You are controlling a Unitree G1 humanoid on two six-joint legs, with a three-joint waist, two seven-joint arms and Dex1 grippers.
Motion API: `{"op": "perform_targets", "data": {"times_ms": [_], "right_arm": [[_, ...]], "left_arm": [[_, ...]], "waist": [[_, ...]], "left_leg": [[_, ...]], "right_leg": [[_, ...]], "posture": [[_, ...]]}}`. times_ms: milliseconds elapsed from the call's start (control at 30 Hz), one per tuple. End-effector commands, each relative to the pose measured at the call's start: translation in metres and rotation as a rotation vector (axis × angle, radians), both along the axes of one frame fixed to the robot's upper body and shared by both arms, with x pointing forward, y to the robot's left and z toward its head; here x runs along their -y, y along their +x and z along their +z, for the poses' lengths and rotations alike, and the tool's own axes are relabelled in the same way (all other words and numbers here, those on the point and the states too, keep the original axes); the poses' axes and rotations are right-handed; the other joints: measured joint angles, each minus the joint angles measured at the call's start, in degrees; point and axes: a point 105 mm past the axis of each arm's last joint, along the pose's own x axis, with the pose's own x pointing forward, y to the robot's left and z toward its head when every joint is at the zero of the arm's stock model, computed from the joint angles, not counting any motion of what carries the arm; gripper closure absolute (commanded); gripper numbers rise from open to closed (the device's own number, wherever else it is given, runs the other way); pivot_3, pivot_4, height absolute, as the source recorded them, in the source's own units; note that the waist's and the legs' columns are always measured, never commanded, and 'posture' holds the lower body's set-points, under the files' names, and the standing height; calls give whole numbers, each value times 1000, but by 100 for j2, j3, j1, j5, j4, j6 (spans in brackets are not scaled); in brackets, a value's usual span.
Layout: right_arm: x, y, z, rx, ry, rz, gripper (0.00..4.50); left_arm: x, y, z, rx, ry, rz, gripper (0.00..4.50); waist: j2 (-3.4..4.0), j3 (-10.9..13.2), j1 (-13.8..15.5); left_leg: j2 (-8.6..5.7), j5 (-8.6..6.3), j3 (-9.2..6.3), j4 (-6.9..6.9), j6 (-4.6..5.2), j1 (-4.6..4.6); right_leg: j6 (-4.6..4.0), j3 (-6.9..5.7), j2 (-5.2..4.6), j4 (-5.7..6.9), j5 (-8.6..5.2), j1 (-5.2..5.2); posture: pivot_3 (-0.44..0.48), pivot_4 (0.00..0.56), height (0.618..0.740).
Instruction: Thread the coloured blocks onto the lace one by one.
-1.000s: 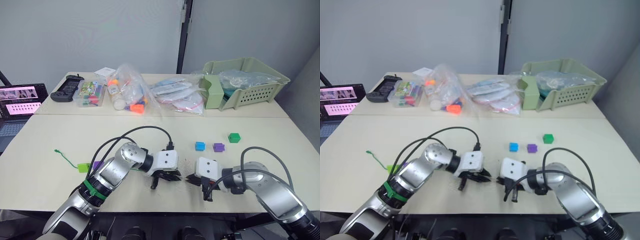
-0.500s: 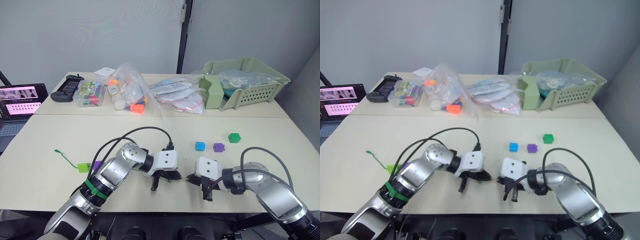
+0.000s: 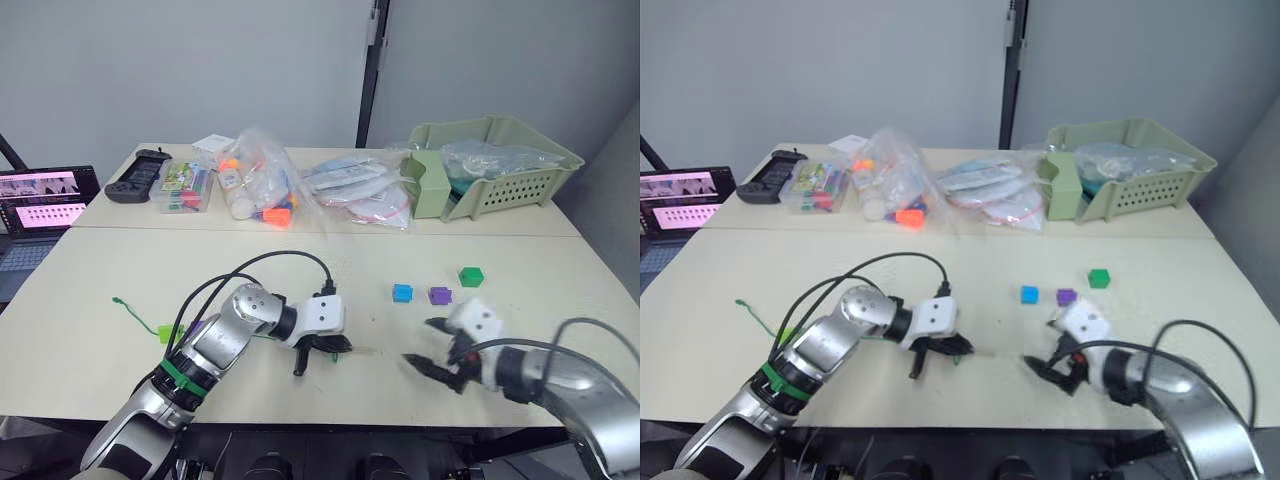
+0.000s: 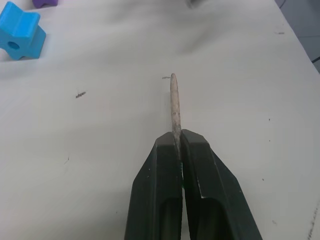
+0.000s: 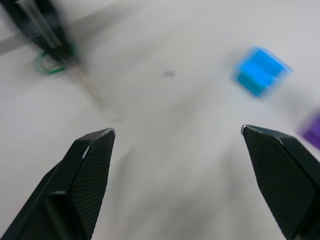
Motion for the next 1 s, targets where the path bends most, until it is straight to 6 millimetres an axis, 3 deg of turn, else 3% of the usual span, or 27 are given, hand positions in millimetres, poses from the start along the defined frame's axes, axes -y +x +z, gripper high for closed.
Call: {"op": "perform_targets", "data": {"times_ms": [33, 133, 267, 400, 733, 1000], "right_arm": [[41, 2, 11, 112, 44, -339, 423], [47, 6, -1, 130, 54, -518, 423], [49, 26, -5, 166, 61, -633, 423], [69, 54, -3, 205, 44, -736, 423], [84, 109, 1, 194, 55, -716, 423], [82, 134, -4, 180, 84, -699, 423]], "left_arm": [[0, -1, 10, 33, -32, -8, 4500], [-1, -4, 9, 23, -36, -1, 4500], [-1, -6, 8, 13, -42, 5, 4500], [0, -7, 7, 10, -46, 13, 4500], [2, -9, 5, 12, -62, 33, 4500], [1, -8, 6, 19, -63, 41, 4500]], "waist": [[1, 0, -3], [5, -3, -43], [7, -4, -102], [9, -4, -78], [11, -4, -80], [11, -4, -86]], "left_leg": [[1, 0, 0, -1, 0, 2], [2, 0, 2, -5, 0, 3], [3, 1, 7, -6, -2, 4], [-1, 2, 10, -6, -3, 7], [-4, 2, 10, -14, -2, 3], [-4, 2, 7, -15, -2, 3]], "right_leg": [[0, 0, 1, 0, 0, 0], [0, 1, 2, 1, 0, -2], [-1, 7, 2, 3, 0, -7], [0, 8, 1, 3, 0, -4], [0, 6, -1, 1, 2, -7], [0, 7, -1, 2, 2, -7]], "posture": [[0, 150, 740], [0, 150, 740], [0, 150, 740], [0, 150, 740], [0, 150, 740], [0, 150, 740]]}}
